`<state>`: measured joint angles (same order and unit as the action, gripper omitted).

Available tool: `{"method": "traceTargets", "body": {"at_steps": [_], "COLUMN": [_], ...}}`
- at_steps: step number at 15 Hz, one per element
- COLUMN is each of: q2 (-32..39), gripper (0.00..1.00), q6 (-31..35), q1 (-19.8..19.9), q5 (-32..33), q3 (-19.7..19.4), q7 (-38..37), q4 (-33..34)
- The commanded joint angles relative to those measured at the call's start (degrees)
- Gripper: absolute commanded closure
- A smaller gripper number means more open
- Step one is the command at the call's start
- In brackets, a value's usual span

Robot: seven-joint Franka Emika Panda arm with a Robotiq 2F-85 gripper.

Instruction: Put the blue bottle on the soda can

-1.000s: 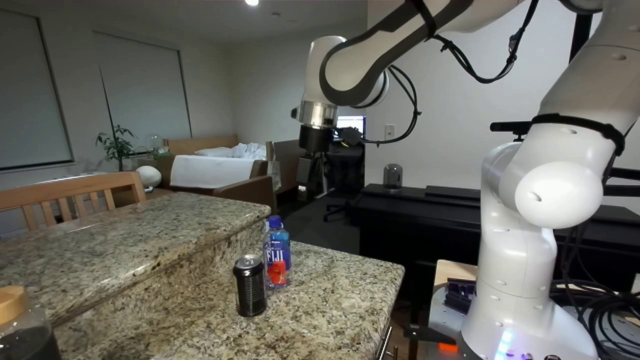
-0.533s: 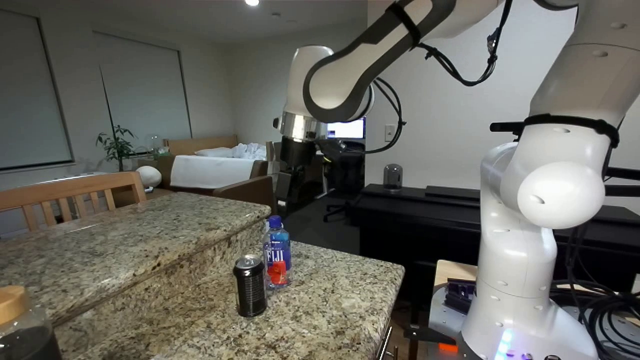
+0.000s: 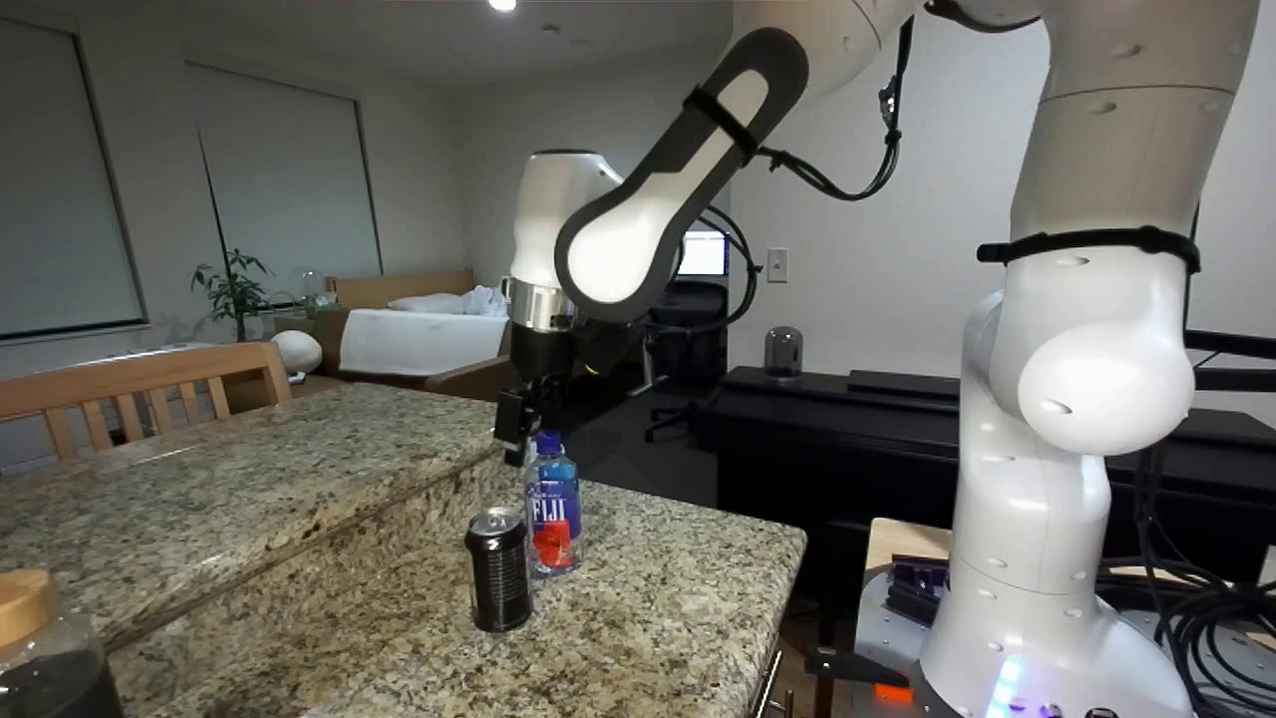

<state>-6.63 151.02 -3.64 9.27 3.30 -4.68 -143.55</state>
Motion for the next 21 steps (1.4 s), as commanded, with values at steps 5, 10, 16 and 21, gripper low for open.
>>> {"method": "traceTargets", "body": {"at_steps": [5, 10, 16, 21], "q2": [4.18, 4.24, 3.52, 3.56], "gripper": [0.27, 0.61, 0.93, 0.90], "q6": [-2.08, -8.06, -12.68, -13.76], "q1": [1.34, 0.23, 0.73, 0.72], "q5": [2.73, -4.54, -4.77, -4.41], "q3": [0.25, 0.33, -0.24, -0.51], "q7": [-6.35, -3.60, -4.44, -4.50], "q4": [4.58, 4.90, 6.28, 6.28]}}
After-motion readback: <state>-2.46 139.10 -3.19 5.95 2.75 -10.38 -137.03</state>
